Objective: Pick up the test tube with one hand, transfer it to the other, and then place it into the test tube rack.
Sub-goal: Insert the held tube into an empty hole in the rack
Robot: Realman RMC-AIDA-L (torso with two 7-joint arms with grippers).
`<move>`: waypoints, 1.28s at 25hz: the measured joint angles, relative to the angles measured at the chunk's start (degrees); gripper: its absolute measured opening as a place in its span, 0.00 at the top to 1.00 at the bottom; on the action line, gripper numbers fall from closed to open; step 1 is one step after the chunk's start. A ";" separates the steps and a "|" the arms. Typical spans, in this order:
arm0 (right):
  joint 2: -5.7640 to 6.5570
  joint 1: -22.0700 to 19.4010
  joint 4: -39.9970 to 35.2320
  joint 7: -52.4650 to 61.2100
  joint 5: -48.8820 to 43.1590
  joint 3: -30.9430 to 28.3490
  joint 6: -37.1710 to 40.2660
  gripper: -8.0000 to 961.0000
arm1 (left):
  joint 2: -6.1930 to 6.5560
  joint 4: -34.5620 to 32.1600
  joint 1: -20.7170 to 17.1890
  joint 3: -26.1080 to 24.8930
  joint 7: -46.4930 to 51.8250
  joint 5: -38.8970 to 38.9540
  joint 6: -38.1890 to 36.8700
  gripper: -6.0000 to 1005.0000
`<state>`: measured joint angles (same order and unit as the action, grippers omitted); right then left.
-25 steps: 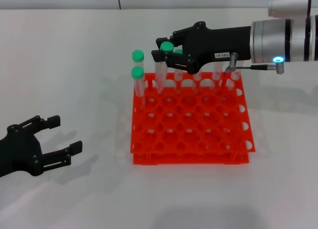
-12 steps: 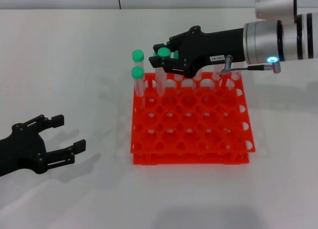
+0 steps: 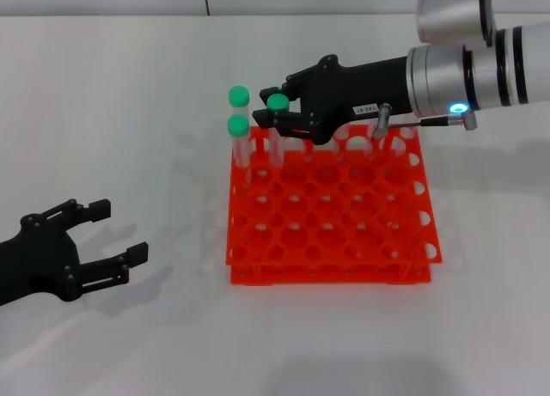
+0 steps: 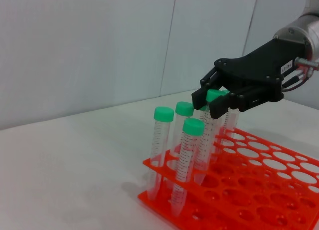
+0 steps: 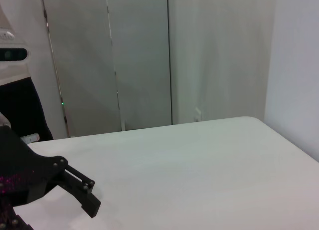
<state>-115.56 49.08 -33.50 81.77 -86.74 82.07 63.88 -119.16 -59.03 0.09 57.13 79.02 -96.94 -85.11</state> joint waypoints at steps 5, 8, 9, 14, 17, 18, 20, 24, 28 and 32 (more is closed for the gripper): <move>0.00 0.20 0.10 0.06 0.00 1.26 -0.88 0.73 | -0.01 -0.02 0.00 0.00 0.00 0.00 0.14 0.12; 0.00 0.50 0.18 0.12 -0.05 1.84 -1.20 0.73 | -0.01 -0.02 0.05 0.00 0.00 0.00 0.65 0.12; 0.01 0.59 0.20 0.13 -0.11 1.91 -1.25 0.73 | -0.01 0.02 0.09 0.00 -0.01 0.00 0.69 0.12; 0.00 0.74 0.26 0.22 -0.50 1.95 -1.30 0.73 | -0.01 1.72 1.09 0.00 -0.52 -0.01 0.78 0.12; 0.00 0.56 0.03 0.23 -0.52 1.96 -1.30 0.73 | -0.01 2.40 1.40 0.00 -0.85 -0.01 0.91 0.12; 0.00 0.47 -0.10 0.23 -0.53 1.96 -1.30 0.73 | -0.01 2.45 1.40 0.00 -0.87 -0.01 1.02 0.12; 0.00 0.35 -0.30 0.23 -0.53 1.94 -1.30 0.73 | -0.01 2.46 1.41 0.00 -0.88 0.00 1.12 0.12; 0.01 0.29 -0.39 0.23 -0.53 1.67 -1.11 0.65 | 0.01 2.48 1.41 0.00 -0.90 0.00 1.29 0.12; 0.20 -0.75 -1.91 0.24 -0.29 1.48 -0.02 0.51 | 0.07 2.31 1.41 -0.57 -1.28 0.00 1.26 0.12; 0.35 -5.38 -6.96 0.59 -0.18 0.61 2.15 0.47 | 0.08 2.27 1.57 -1.60 -1.72 0.03 0.84 0.12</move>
<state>-115.22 43.71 -40.46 82.37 -86.92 82.67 66.03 -119.08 -56.77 1.66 55.53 77.29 -96.91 -84.27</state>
